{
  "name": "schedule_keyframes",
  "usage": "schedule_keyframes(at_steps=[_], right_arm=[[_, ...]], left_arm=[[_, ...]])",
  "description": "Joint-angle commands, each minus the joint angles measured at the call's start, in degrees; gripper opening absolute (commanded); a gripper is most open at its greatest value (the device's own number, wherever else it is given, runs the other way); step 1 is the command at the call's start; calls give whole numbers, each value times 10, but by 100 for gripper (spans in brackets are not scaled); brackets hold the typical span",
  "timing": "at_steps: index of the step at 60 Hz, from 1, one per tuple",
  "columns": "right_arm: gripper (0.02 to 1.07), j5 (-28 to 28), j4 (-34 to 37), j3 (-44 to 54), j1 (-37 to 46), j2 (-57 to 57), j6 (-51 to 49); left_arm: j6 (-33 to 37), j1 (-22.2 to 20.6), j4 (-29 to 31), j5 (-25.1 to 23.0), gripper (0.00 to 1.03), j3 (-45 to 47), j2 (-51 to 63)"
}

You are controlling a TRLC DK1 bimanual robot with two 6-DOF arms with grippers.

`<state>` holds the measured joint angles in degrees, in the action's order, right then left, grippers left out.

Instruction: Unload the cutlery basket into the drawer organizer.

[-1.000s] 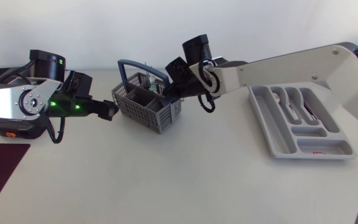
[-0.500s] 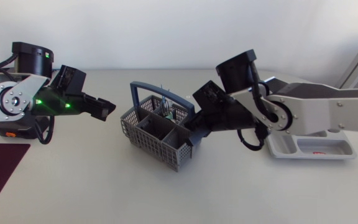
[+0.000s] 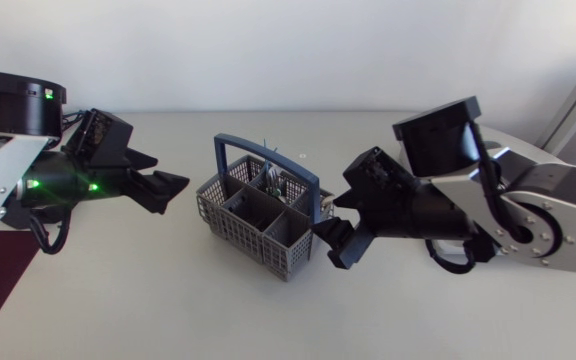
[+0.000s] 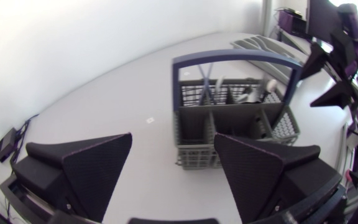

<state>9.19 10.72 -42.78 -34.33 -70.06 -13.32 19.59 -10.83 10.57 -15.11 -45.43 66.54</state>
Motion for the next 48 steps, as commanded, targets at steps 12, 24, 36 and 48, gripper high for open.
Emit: schedule_keyframes(at_steps=[12, 24, 36, 48], right_arm=[[89, 3, 27, 55, 39, 76, -23], [89, 3, 33, 75, 58, 98, -32], [89, 13, 33, 76, 76, 99, -34], [89, 17, 28, 79, 91, 92, -39]], left_arm=[[23, -160, 0, 27, 81, 19, -10], [9, -206, -65, 43, 77, 14, 19], [1, -210, -143, 43, 77, 12, 64], [2, -220, -204, 43, 72, 7, 118]])
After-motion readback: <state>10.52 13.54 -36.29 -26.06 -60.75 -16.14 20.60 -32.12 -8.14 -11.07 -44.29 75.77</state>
